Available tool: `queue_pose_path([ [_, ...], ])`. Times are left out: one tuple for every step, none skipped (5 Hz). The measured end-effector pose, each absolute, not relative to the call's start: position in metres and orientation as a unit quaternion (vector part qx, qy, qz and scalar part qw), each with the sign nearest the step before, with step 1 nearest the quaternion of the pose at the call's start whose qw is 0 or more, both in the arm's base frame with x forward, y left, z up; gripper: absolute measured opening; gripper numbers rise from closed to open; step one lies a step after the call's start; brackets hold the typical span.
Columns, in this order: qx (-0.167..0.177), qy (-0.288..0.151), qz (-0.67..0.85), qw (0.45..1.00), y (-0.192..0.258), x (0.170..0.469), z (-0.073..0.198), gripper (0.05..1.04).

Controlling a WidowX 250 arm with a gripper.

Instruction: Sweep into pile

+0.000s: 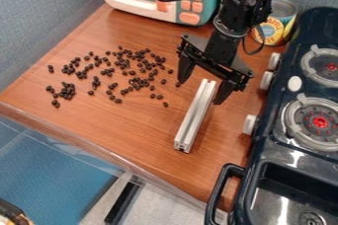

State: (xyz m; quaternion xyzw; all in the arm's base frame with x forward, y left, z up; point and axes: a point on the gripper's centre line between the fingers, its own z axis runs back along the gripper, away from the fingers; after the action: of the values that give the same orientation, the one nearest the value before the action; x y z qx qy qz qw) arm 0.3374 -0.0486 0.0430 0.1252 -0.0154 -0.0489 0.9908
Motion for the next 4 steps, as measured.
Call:
queue_pose_path([
  [0.128, 0.002, -0.047, 0.991, -0.047, 0.333, 0.031, 0.999],
  [0.139, 0.021, -0.036, 0.989, -0.041, 0.314, 0.017, 0.999],
  [0.119, -0.004, -0.009, 0.993, -0.038, 0.306, 0.024, 0.999],
  [0.104, -0.007, 0.008, 0.995, -0.032, 0.296, 0.02, 0.963],
])
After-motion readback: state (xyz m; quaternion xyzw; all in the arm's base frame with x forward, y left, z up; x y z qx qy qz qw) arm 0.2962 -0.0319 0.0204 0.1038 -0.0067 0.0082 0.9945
